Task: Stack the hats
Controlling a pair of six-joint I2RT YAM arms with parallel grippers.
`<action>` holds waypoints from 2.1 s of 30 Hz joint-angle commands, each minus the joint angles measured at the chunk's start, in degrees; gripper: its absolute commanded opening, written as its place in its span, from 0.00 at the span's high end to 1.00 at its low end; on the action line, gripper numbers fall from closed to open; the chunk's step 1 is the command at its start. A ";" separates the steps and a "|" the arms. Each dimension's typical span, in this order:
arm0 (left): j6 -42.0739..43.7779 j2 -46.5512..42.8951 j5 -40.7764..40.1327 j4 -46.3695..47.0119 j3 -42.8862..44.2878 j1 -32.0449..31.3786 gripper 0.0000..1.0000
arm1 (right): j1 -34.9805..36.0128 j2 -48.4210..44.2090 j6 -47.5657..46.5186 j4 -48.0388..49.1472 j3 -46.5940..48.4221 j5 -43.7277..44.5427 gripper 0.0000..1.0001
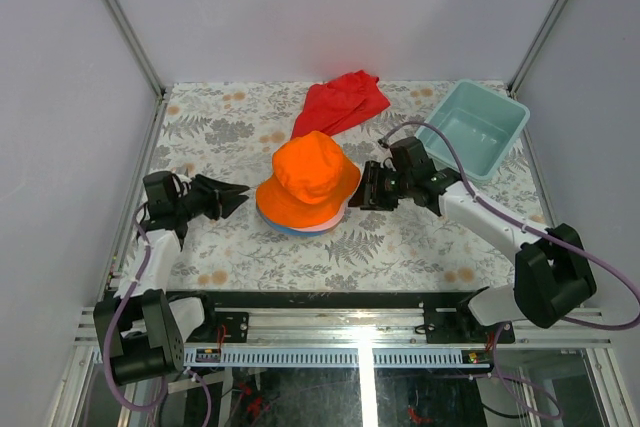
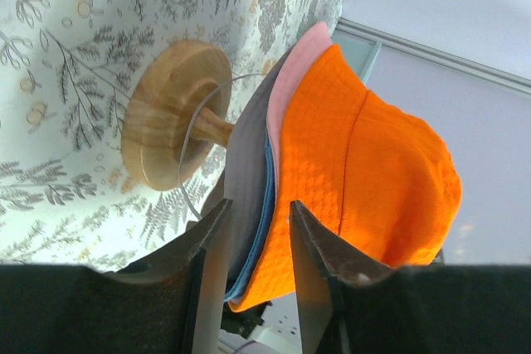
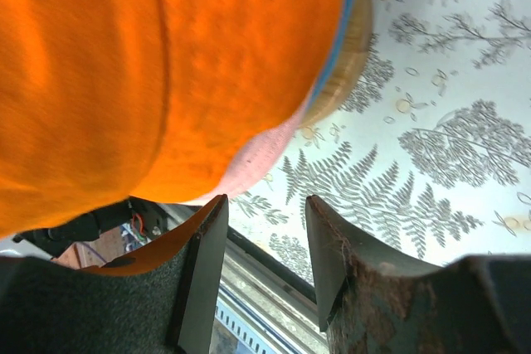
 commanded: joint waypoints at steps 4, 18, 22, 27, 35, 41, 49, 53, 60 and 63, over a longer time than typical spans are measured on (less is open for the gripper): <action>-9.75 -1.53 4.11 8.61 -0.89 -1.66 0.71 | -2.22 -4.72 -1.22 -3.47 -1.85 4.64 0.50; -8.63 -3.00 3.08 5.76 -1.86 -3.64 0.70 | -4.37 -3.56 -0.72 -2.31 -0.28 4.18 0.50; -4.91 -2.42 1.99 0.94 0.71 -3.48 0.69 | -4.61 -3.47 -0.75 -2.15 -0.08 4.00 0.49; -4.35 -1.95 1.76 0.49 1.13 -3.53 0.68 | -4.97 -3.55 -0.34 -1.81 -0.48 3.65 0.49; -4.99 -1.64 0.85 1.42 1.38 -4.29 0.66 | -5.39 -3.64 -0.11 -1.53 -0.84 3.29 0.49; -7.92 -1.36 0.09 5.61 0.68 -6.24 0.64 | -5.68 -3.90 -0.21 -1.76 -1.01 3.27 0.49; -9.78 -1.25 -0.94 9.04 0.90 -7.16 0.67 | -5.80 -3.82 -0.29 -1.96 -1.34 3.11 0.48; -10.86 -0.82 -1.85 11.37 -0.26 -7.92 0.74 | -5.85 -3.73 -0.31 -1.87 -1.23 3.02 0.48; -12.49 0.81 -3.44 17.23 -2.80 -8.91 0.92 | -5.88 -3.86 -0.31 -1.83 -2.00 2.88 0.48; -13.62 1.51 -3.61 20.27 -4.73 -9.12 1.00 | -5.98 -4.17 -0.21 -1.69 -2.53 2.91 0.48</action>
